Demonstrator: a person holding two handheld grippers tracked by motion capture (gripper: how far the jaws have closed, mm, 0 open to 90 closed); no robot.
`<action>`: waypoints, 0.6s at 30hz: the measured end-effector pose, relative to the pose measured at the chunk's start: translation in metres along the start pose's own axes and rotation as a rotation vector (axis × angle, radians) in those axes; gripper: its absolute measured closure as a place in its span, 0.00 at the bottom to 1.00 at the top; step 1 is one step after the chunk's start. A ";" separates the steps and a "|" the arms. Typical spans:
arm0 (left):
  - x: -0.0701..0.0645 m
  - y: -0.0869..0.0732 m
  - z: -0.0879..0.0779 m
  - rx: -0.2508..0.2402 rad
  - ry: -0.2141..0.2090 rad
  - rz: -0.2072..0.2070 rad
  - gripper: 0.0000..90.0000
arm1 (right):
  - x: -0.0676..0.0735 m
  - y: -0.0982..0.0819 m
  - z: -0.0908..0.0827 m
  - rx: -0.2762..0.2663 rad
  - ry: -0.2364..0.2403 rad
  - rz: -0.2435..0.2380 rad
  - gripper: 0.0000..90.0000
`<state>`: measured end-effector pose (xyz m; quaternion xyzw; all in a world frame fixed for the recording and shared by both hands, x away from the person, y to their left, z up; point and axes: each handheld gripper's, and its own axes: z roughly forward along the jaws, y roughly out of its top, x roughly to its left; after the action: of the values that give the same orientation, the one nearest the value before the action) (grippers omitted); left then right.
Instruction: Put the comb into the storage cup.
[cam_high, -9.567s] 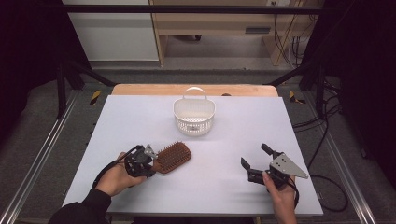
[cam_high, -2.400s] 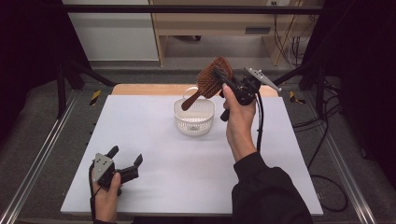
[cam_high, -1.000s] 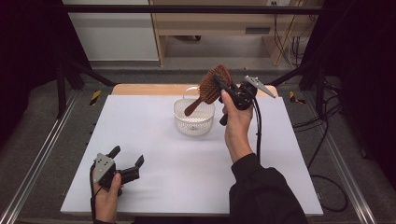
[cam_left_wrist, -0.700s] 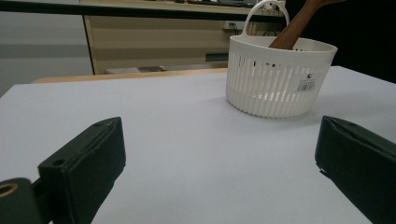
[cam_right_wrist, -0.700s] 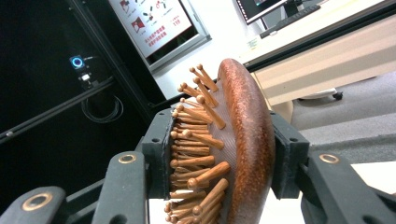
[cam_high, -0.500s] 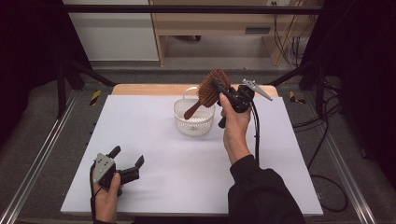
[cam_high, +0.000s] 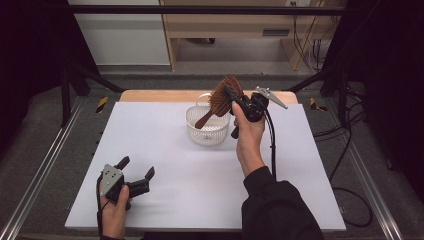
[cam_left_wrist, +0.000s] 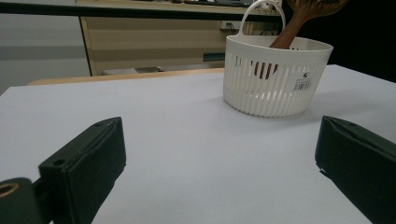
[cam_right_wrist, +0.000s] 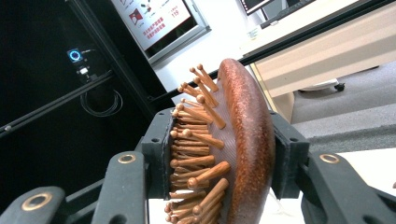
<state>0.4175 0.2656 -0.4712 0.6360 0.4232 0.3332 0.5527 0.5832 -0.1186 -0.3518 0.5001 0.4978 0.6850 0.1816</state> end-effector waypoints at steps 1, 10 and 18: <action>0.000 0.000 0.000 0.000 0.000 0.000 0.02 | 0.000 -0.001 0.000 0.001 0.000 0.001 0.57; -0.001 0.000 0.000 0.003 -0.003 0.003 0.02 | 0.001 -0.004 0.002 0.000 -0.002 -0.004 0.57; 0.000 0.000 0.000 0.002 -0.003 -0.001 0.02 | 0.003 -0.008 0.004 0.005 0.004 -0.004 0.57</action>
<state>0.4175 0.2652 -0.4711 0.6367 0.4231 0.3317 0.5528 0.5837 -0.1111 -0.3573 0.4980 0.5010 0.6844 0.1804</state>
